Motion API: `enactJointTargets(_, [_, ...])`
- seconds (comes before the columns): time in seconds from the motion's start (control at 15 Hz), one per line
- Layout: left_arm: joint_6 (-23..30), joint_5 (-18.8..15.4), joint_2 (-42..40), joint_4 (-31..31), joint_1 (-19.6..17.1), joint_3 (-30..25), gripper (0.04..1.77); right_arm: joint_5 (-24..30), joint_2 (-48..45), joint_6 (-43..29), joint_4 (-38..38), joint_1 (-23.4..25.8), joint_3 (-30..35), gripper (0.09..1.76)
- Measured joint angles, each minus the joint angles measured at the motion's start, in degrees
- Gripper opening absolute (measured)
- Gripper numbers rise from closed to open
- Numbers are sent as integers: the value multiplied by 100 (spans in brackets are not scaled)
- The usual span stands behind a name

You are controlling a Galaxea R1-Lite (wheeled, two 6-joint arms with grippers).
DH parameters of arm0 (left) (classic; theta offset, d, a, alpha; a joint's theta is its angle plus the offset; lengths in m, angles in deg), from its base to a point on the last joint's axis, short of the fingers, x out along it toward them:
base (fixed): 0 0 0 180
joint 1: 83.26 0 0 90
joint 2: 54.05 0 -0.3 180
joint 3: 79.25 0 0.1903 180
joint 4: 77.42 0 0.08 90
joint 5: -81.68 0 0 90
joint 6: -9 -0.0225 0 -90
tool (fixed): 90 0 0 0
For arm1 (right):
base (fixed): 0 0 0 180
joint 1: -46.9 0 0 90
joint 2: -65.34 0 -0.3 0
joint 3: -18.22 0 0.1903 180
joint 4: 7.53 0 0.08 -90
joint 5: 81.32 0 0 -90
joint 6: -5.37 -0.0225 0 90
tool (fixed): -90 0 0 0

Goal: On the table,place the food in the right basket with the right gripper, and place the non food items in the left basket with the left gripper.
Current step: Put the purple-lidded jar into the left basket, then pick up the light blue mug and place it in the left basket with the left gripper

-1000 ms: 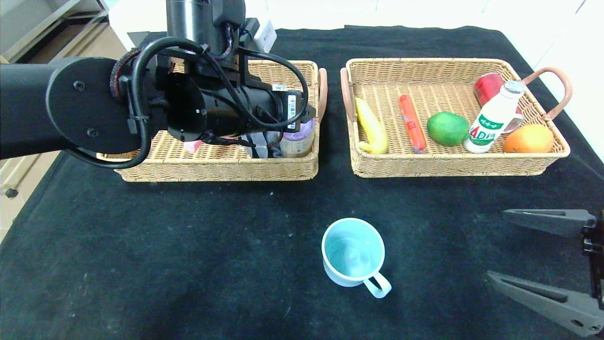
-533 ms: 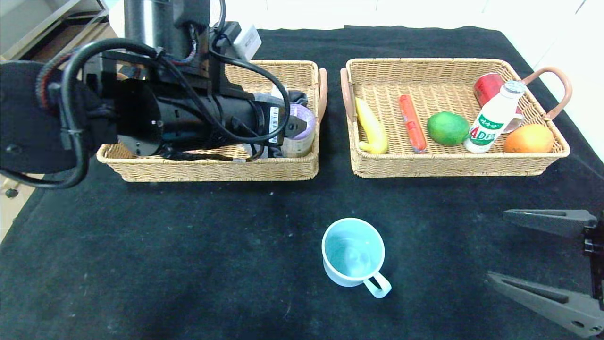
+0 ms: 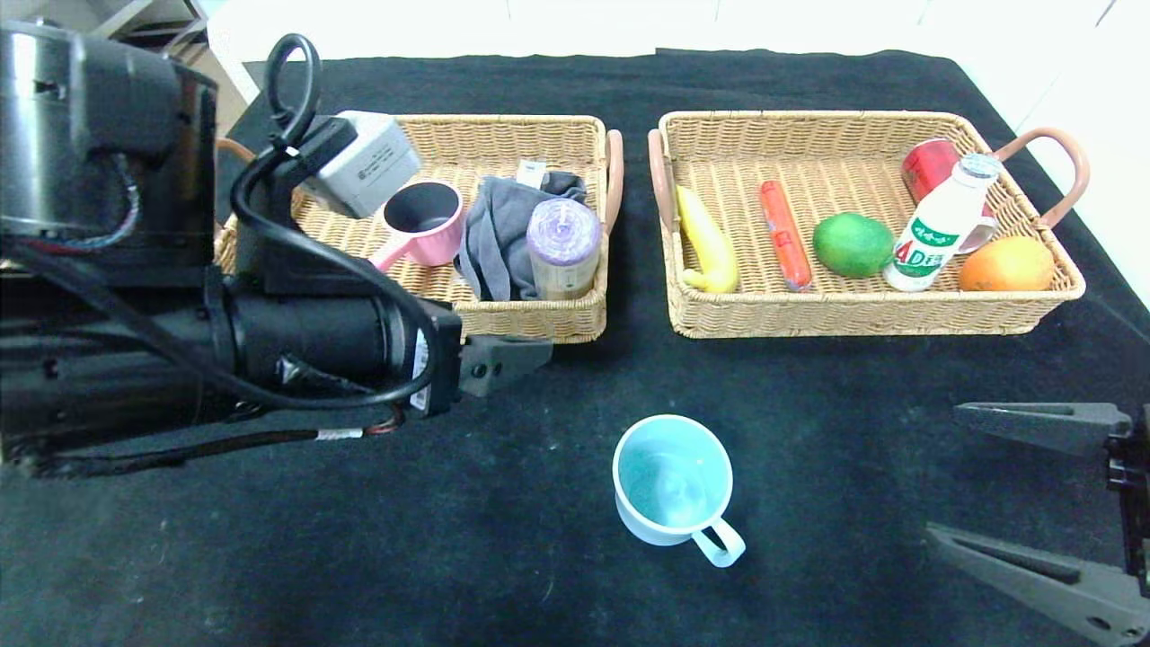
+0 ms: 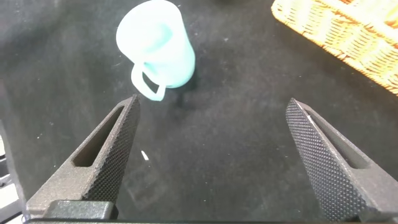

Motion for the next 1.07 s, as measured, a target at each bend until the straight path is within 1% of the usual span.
enactJointTargets(0.13, [-35,-217,-235,-349,-9,-414,169,0,13,2,5,-11,0,171])
enactJointTargets(0.27, [-74,-278,-380,-1054,-20,-872,169,0,22,2,2,-17,2,171])
enactJointTargets(0.33, [-78,-272,-411,-1308,-17,-1064,169,0,28,2,-2,-17,7,171])
enactJointTargets(0.47, [-69,-107,-380,-1320,49,-1215,170,-2,52,0,-2,-17,7,171])
enactJointTargets(0.53, [-52,82,-329,-1281,129,-1213,170,-2,63,2,0,-17,7,171])
enactJointTargets(0.73, [2,1045,-45,-1065,571,-992,170,0,89,2,6,-17,7,171])
enactJointTargets(0.8, [54,1246,95,-925,750,-817,170,-2,96,2,6,-17,7,171])
enactJointTargets(0.93, [291,1389,338,-413,1019,-386,170,-5,105,2,5,-17,0,171])
enactJointTargets(1.07, [716,1414,542,507,1213,250,171,-2,107,2,9,-17,-6,171])
